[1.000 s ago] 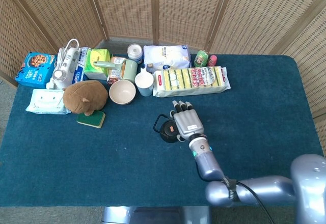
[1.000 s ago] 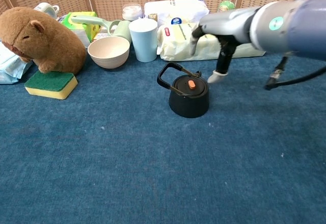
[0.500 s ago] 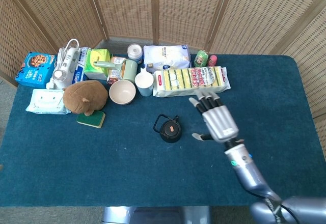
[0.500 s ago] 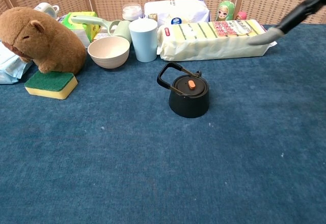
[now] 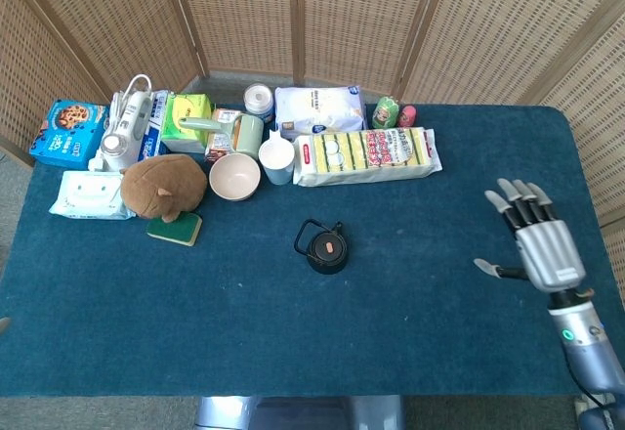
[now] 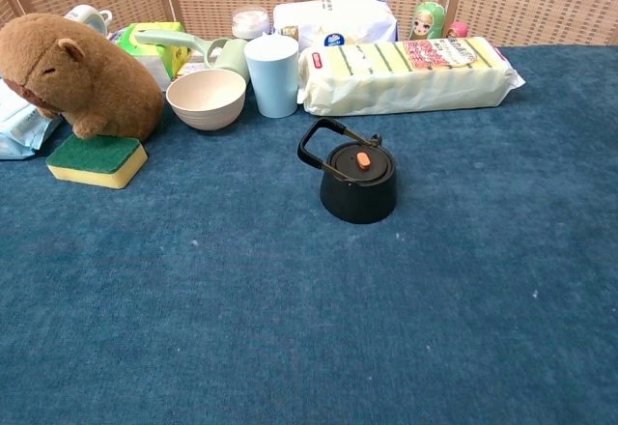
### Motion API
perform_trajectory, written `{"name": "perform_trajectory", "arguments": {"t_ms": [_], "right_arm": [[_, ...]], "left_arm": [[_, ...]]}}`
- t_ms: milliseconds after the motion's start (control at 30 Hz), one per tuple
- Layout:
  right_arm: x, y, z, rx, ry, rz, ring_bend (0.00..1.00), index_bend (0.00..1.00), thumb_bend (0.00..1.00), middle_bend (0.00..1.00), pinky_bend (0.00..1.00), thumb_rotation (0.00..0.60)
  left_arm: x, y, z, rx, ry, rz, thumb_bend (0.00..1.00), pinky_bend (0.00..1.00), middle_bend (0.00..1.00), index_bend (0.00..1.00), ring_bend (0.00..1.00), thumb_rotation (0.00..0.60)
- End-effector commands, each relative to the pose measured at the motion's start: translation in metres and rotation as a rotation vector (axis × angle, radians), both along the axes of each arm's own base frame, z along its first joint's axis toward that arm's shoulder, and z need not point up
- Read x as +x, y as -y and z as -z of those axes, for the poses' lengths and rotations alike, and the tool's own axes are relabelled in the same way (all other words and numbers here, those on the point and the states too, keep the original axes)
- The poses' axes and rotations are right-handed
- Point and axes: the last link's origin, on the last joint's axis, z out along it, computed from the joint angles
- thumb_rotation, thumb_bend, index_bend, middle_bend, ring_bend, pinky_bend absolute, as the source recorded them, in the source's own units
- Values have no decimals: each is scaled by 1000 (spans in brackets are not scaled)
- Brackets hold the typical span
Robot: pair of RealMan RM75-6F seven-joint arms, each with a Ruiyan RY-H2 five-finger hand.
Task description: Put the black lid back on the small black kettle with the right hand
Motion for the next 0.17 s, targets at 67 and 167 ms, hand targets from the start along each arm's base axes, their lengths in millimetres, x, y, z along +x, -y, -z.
{"name": "perform_trajectory", "arguments": {"t_ms": [67, 167], "right_arm": [[-3, -23, -3, -22, 33, 53, 16, 114, 0, 49, 0, 388], [-5, -32, 2, -13, 37, 82, 20, 125, 0, 49, 0, 392]], "left_arm": [[0, 0, 1, 0, -6, 3, 143, 106, 0, 0, 0, 600], [0, 2, 2, -15, -20, 11, 125, 106, 0, 0, 0, 600]]}}
